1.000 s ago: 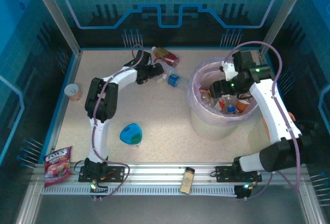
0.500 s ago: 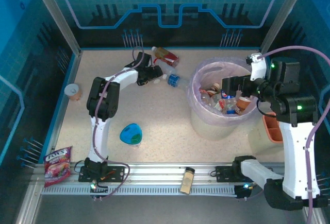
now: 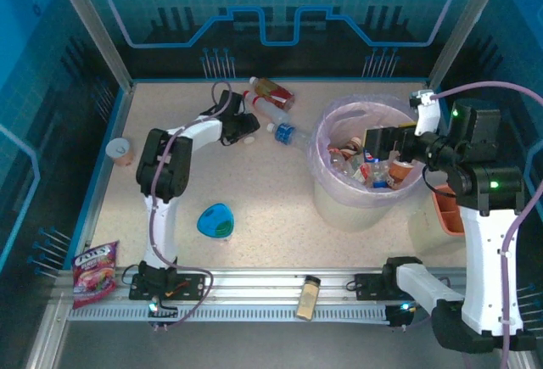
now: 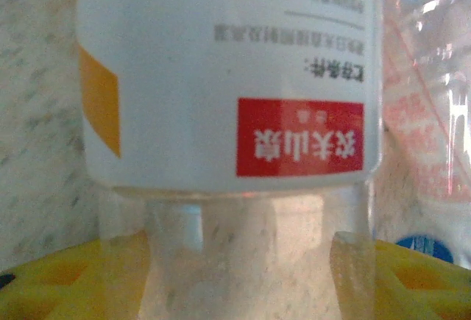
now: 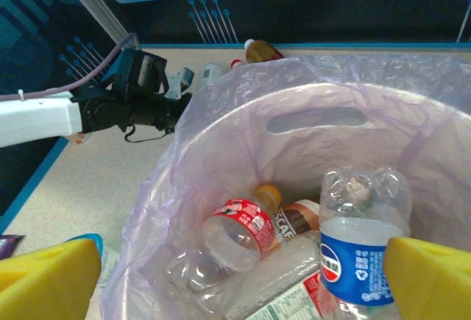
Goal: Put the plastic bottles in the bin
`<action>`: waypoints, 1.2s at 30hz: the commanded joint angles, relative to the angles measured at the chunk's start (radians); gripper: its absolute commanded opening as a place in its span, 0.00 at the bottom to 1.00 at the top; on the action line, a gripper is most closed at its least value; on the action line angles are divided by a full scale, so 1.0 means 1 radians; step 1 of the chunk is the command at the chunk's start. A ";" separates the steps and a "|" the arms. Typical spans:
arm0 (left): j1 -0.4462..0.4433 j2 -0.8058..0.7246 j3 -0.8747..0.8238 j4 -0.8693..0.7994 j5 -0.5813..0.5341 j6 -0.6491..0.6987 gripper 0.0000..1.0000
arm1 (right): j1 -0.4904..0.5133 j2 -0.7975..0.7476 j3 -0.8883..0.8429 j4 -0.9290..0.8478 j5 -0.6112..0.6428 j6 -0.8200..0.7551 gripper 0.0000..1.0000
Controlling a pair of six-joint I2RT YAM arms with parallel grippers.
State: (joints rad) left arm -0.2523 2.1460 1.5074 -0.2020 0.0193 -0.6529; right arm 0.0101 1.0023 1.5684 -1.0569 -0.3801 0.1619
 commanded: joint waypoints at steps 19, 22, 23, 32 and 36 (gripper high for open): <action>-0.303 -0.843 -0.435 0.216 0.203 0.011 0.44 | 0.409 0.344 0.157 0.316 -0.041 0.217 0.97; -0.383 -0.871 -0.434 0.252 0.179 -0.010 0.44 | 0.416 0.399 0.174 0.360 -0.035 0.250 0.98; -0.406 -0.878 -0.435 0.269 0.175 -0.018 0.44 | 0.416 0.417 0.188 0.363 -0.028 0.252 0.98; -0.464 -0.888 -0.391 0.305 0.165 -0.028 0.44 | 0.424 0.493 0.169 0.458 -0.156 0.355 0.87; -0.464 -0.895 -0.383 0.325 0.160 -0.026 0.44 | 0.424 0.498 0.156 0.459 -0.169 0.368 0.78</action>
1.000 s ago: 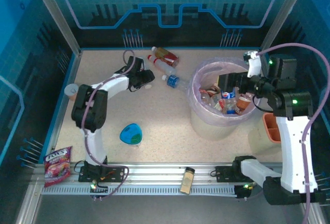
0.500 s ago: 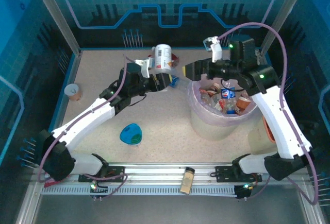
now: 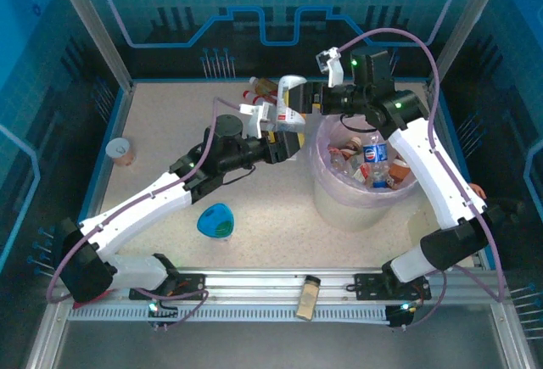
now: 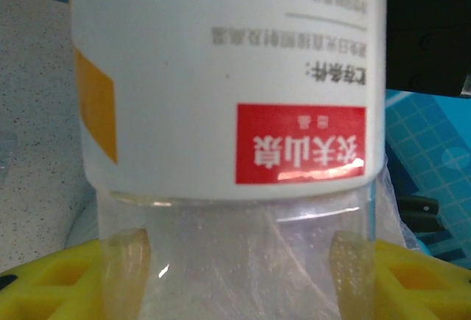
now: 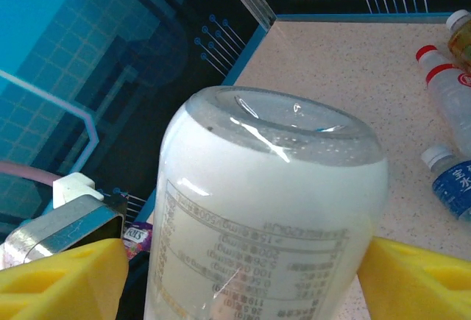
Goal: Put the plastic bottles in the bin
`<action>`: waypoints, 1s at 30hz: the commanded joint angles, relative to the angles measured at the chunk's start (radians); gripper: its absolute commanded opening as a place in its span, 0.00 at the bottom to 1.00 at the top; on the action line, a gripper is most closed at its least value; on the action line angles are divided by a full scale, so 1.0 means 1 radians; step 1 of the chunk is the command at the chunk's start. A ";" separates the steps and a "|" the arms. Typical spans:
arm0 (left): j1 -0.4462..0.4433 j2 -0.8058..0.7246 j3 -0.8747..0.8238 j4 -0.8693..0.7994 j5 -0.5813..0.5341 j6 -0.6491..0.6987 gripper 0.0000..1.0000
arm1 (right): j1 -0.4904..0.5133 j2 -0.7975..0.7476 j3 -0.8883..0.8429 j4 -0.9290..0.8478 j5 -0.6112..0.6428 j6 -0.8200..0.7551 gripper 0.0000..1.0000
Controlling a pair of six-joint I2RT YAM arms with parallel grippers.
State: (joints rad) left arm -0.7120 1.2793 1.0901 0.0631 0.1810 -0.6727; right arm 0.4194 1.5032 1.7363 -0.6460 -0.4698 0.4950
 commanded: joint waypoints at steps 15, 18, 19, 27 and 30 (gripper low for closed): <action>-0.004 0.007 0.067 0.157 -0.021 -0.023 0.48 | 0.013 0.000 -0.041 0.061 -0.148 0.058 0.63; -0.004 0.011 0.067 0.172 -0.014 -0.024 0.65 | -0.016 -0.035 0.006 0.018 -0.104 0.014 0.57; -0.004 0.007 0.065 0.155 -0.012 -0.010 0.70 | -0.036 -0.045 0.034 -0.006 -0.093 -0.004 0.56; 0.042 -0.063 -0.075 0.090 -0.086 -0.013 0.90 | -0.221 -0.126 0.195 -0.250 -0.005 -0.132 0.51; 0.099 -0.030 -0.113 0.079 -0.079 -0.084 0.93 | -0.255 -0.153 0.220 -0.384 0.073 -0.217 0.49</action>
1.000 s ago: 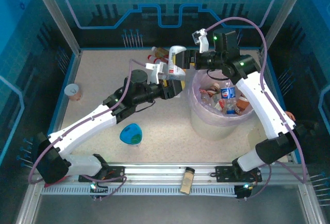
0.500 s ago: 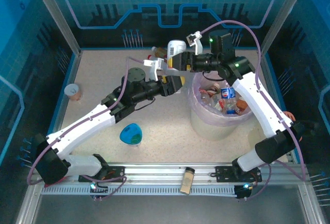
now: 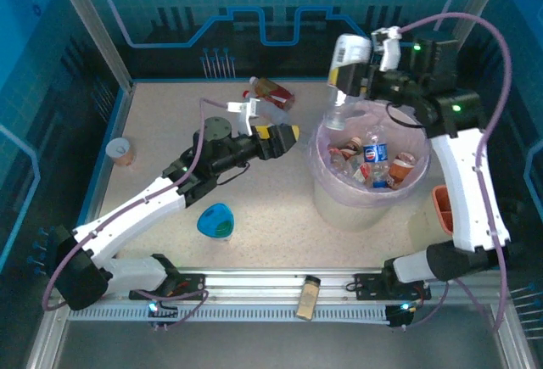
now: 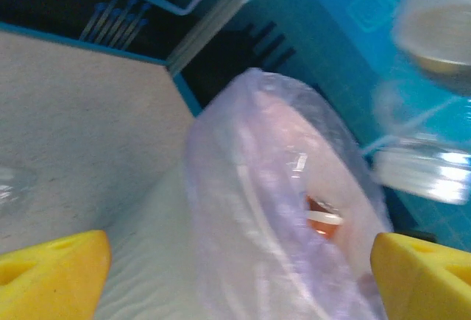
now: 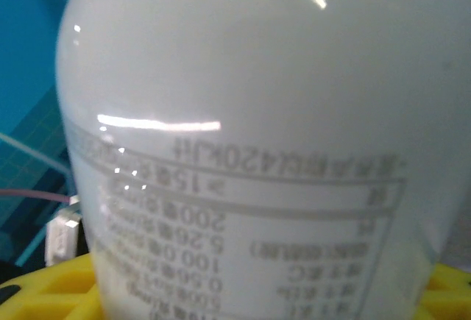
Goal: Put the plastic bottles in the bin
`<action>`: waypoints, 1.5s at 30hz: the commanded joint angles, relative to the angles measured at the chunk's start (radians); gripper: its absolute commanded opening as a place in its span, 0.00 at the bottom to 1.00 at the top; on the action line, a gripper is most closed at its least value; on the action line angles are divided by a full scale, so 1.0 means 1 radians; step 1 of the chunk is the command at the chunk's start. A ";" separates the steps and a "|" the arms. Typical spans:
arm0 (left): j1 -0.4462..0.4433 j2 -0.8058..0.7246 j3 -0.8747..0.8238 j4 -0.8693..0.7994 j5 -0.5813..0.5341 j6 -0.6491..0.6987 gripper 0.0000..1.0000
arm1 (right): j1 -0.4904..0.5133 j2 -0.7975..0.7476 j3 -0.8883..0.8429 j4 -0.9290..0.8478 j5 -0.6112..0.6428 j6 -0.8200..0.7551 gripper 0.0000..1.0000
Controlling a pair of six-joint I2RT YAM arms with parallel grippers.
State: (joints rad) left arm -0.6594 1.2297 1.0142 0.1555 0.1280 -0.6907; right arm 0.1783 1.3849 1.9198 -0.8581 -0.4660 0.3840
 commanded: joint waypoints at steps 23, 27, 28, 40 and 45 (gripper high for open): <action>0.170 0.532 0.075 0.030 -0.064 -0.337 0.88 | 0.020 -0.018 -0.311 -0.406 0.296 -0.328 0.42; 0.163 0.622 0.181 -0.048 -0.067 -0.359 0.90 | 0.022 -0.009 -0.389 -0.376 0.253 -0.318 0.51; 0.162 0.646 0.222 -0.092 -0.070 -0.356 0.90 | 0.023 -0.005 -0.405 -0.367 0.243 -0.315 0.52; 0.142 0.847 0.470 -0.270 -0.105 -0.378 0.98 | 0.023 -0.024 -0.502 -0.307 0.197 -0.271 0.73; 0.142 0.892 0.480 -0.249 -0.101 -0.399 0.99 | 0.003 -0.073 -0.360 -0.378 0.224 -0.289 0.88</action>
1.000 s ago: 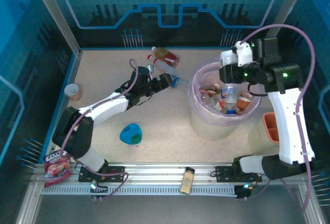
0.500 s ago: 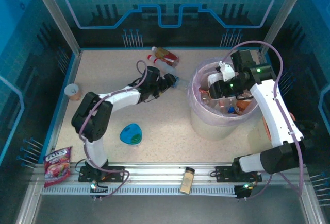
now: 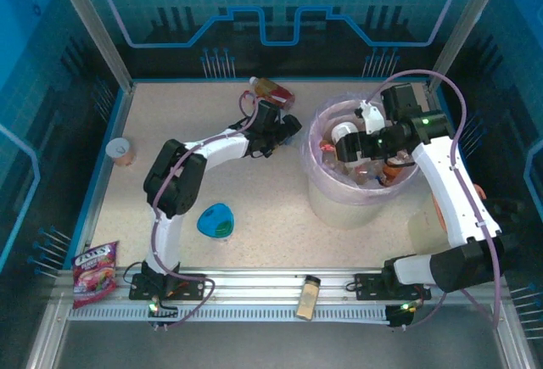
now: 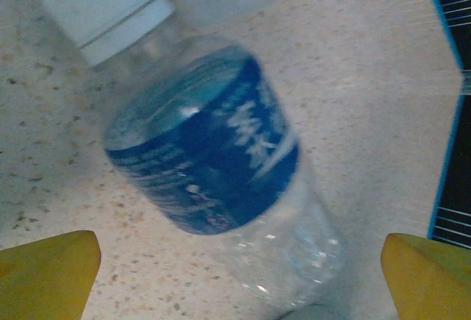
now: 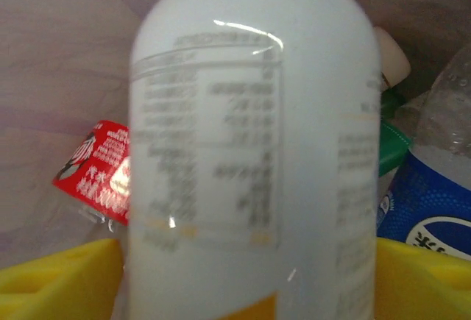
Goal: Put the plastic bottles in the bin
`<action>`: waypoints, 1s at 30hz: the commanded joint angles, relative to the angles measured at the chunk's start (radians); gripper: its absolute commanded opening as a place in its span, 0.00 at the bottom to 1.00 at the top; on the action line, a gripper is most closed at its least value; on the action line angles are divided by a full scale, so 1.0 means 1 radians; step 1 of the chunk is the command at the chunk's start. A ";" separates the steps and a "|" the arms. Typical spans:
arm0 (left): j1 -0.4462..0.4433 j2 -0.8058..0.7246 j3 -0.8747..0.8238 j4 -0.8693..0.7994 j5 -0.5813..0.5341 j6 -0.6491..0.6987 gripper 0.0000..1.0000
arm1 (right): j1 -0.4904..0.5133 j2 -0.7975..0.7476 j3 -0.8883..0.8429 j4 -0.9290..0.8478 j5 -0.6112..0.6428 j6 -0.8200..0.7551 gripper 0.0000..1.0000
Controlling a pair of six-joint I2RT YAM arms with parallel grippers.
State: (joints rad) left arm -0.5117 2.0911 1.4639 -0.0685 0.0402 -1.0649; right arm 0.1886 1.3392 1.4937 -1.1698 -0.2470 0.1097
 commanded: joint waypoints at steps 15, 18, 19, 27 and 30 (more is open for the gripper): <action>-0.006 0.133 0.050 -0.005 -0.019 -0.070 0.88 | -0.037 -0.145 0.243 -0.077 0.010 0.010 0.99; -0.006 0.140 0.046 -0.001 -0.018 -0.073 0.80 | -0.036 -0.162 0.225 -0.056 0.000 0.016 0.99; -0.007 0.137 0.042 0.002 -0.019 -0.076 0.77 | -0.036 -0.167 0.219 -0.051 -0.003 0.019 0.99; -0.006 0.058 -0.042 0.029 -0.055 -0.078 0.57 | -0.037 -0.197 0.206 -0.005 -0.057 0.026 0.97; -0.007 -0.002 -0.084 0.030 -0.070 -0.062 0.55 | -0.036 -0.196 0.207 -0.003 -0.074 0.028 0.97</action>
State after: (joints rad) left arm -0.5156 2.1376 1.4364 0.0410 0.0166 -1.1461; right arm 0.1623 1.1557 1.7050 -1.1915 -0.2768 0.1238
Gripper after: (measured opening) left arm 0.556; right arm 0.973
